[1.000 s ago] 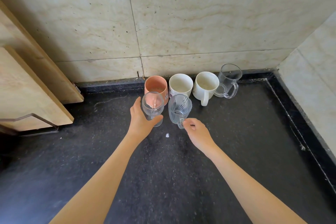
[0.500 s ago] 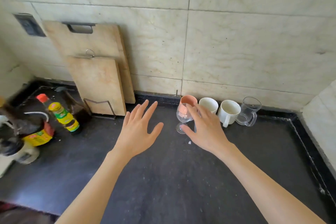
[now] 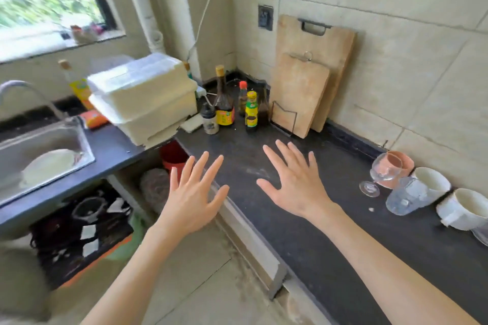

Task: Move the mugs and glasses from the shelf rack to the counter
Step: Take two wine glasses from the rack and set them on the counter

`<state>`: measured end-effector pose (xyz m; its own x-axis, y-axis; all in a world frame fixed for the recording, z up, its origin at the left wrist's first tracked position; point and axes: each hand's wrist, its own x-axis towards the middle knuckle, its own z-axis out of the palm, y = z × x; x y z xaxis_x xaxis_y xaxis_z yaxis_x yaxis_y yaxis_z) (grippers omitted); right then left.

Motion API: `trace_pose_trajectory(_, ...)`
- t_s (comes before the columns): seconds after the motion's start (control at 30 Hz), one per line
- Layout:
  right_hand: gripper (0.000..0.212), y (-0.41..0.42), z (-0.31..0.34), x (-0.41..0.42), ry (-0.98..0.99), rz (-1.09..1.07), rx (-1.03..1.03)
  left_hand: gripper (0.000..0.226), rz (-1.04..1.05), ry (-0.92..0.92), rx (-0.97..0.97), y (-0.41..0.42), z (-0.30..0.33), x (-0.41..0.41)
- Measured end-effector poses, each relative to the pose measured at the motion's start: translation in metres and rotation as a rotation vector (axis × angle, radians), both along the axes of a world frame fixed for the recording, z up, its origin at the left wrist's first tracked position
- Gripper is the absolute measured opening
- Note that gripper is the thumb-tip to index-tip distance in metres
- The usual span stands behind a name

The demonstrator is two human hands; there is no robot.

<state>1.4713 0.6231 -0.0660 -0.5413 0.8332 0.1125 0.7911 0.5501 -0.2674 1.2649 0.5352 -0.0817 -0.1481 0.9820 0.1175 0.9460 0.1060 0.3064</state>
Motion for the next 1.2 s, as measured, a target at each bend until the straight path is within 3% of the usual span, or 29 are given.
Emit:
trace_pose_trajectory(0.37,0.072,-0.145,0.030,-0.245,0.045,0.529,0.115,0.063,0.527,0.035,0.109,-0.226,0.030,-0.171)
trace_pose_trajectory(0.73,0.071,-0.349,0.058,-0.487,0.137,0.881,0.194,0.063,0.865,0.124,0.118,-0.459,0.056,-0.353)
trace_pose_trajectory(0.97,0.072,-0.402,0.058,-0.599,0.147,0.978,0.188,0.065,1.045,0.113,0.089,-0.535,0.049,-0.441)
trace_pose_trajectory(1.2,0.072,-0.428,0.053,-0.735,0.167,1.038,0.178,0.063,1.096,0.138,0.062,-0.564,0.050,-0.555)
